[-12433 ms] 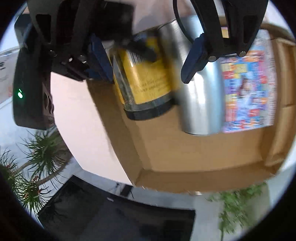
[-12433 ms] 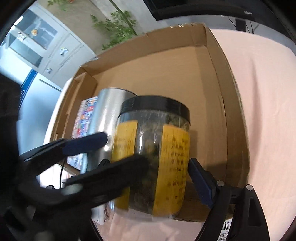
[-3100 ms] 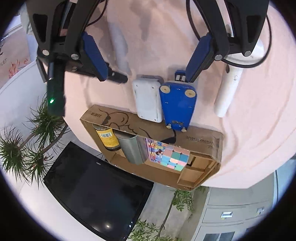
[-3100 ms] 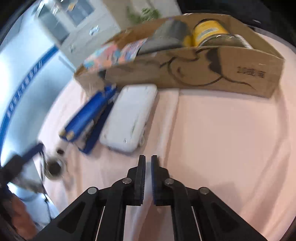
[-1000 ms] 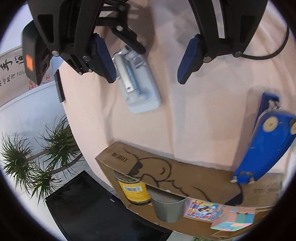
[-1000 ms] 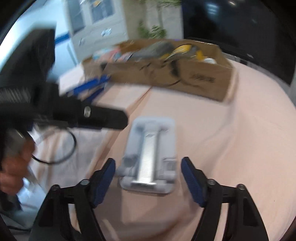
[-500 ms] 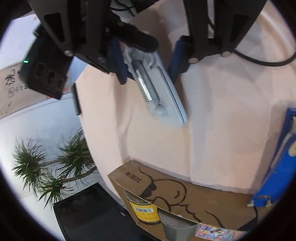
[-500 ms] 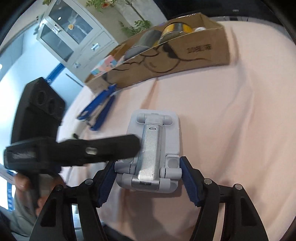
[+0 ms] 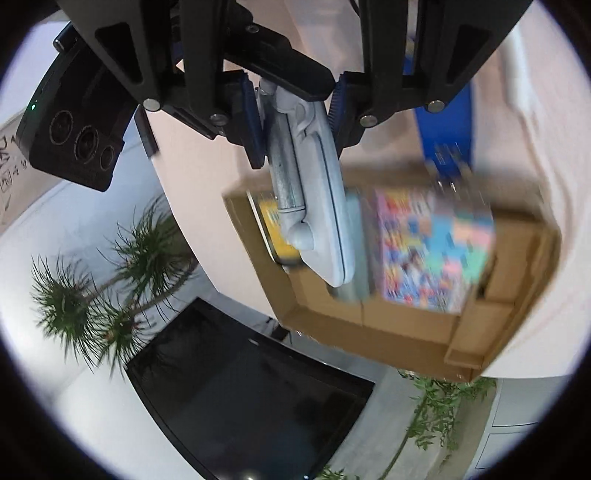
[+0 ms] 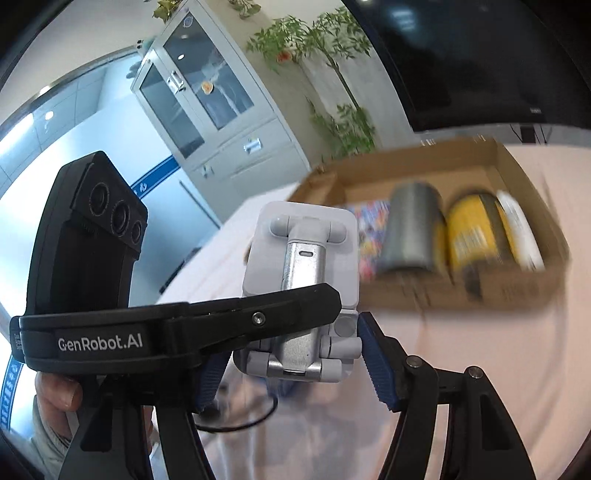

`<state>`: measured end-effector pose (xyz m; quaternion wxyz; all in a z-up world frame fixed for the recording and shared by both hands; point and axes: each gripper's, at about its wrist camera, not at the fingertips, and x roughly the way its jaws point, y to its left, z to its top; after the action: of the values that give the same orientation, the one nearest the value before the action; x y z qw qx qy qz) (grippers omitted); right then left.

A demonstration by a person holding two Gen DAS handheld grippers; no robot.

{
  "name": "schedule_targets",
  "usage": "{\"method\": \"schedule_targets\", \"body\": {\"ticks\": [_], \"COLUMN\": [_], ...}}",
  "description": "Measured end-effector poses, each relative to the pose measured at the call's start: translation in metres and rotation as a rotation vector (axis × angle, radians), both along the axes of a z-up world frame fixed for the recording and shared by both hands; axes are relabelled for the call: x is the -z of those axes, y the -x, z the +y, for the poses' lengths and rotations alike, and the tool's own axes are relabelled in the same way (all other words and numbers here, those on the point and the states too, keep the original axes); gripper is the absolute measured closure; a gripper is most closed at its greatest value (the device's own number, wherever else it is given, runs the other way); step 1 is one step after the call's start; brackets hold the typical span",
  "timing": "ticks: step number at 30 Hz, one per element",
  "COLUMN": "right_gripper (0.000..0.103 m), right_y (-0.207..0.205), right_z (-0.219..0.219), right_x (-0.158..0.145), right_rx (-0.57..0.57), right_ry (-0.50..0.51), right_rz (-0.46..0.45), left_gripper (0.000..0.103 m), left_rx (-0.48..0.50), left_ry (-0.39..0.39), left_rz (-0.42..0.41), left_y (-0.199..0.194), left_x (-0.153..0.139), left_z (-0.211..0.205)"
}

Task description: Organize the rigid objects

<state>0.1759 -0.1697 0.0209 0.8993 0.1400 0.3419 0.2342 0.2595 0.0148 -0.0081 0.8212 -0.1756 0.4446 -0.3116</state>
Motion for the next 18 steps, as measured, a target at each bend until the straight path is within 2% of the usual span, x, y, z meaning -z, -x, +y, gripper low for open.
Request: {"method": "schedule_targets", "body": {"ticks": [3, 7, 12, 15, 18], "right_gripper": [0.039, 0.039, 0.039, 0.036, 0.033], "right_y": [-0.048, -0.106, -0.148, -0.156, -0.158], "right_z": [0.013, 0.028, 0.043, 0.046, 0.051], "right_x": [-0.006, 0.01, 0.041, 0.049, 0.051], "right_rx": [0.031, 0.089, 0.133, 0.143, 0.136], "right_ry": [-0.013, -0.003, 0.004, -0.002, 0.044], "right_rz": [0.047, 0.148, 0.252, 0.248, 0.233], "left_gripper": [0.073, 0.073, 0.072, 0.068, 0.066], "left_rx": [0.004, 0.016, 0.014, 0.012, 0.02], "left_ry": [-0.009, 0.022, -0.004, -0.019, -0.045], "left_rz": [0.043, 0.173, 0.245, 0.232, 0.201], "left_y": [-0.046, -0.098, -0.115, -0.116, -0.112], "left_x": [0.004, 0.037, 0.063, 0.061, 0.054], "left_z": [0.004, 0.018, 0.019, 0.021, 0.022]}}
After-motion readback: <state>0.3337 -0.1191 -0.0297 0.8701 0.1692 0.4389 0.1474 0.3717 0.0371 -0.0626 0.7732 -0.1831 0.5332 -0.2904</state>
